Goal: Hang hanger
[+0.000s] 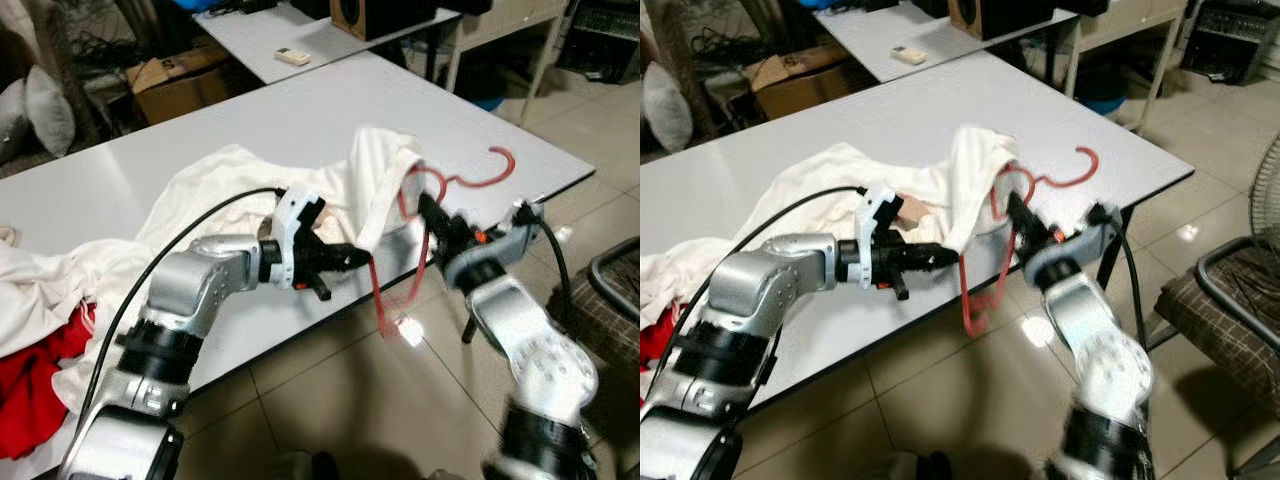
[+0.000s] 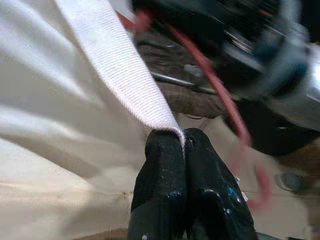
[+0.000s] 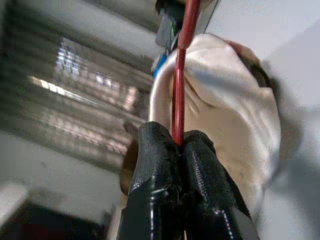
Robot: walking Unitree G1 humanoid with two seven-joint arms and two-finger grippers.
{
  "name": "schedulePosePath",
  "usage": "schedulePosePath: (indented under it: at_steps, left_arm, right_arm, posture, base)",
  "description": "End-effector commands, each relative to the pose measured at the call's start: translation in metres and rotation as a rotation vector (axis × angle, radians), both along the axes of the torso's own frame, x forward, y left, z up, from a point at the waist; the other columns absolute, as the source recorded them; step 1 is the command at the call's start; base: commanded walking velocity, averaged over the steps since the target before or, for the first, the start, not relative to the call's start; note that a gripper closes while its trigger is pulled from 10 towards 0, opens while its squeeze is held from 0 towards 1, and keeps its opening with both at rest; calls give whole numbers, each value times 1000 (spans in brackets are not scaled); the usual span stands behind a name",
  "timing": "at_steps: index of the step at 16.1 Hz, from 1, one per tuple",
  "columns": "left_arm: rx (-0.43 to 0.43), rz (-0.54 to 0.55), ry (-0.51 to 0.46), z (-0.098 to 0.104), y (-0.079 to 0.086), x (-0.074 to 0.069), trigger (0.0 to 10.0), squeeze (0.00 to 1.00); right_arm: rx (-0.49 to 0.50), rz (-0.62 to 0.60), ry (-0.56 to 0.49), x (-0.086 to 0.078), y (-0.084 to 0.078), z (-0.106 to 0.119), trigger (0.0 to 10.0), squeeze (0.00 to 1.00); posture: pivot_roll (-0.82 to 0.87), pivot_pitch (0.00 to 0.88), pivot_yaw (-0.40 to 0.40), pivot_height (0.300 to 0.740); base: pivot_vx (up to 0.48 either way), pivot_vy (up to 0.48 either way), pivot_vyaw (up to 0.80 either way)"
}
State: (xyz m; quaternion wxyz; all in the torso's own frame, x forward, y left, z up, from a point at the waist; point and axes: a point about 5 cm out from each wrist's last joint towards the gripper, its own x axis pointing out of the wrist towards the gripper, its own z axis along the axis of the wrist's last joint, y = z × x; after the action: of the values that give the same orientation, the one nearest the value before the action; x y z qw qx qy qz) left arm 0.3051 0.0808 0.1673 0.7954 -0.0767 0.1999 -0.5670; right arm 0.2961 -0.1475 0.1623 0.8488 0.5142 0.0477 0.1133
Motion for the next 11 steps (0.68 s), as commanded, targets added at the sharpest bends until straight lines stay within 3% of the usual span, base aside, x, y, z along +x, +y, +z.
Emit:
schedulePosePath:
  at_steps: [1,5,11]
  left_arm:
    - [4,-18,26,-2,-1,-5,0,0]
    - [-97,-60,117,7,-7,-15,0,0]
    - [-124,-156,176,11,-22,-32,0,0]
  right_arm:
    - [84,-45,-13,6,-1,4,10000,0]
    - [123,-122,-17,21,-4,4,10000,0]
    - [171,-128,-36,38,8,13,10000,0]
  posture:
    - [-73,4,151,740]
    - [-72,0,151,740]
    - [-64,0,150,740]
  base:
    - [0,0,0]
    - [0,0,0]
    - [0,0,0]
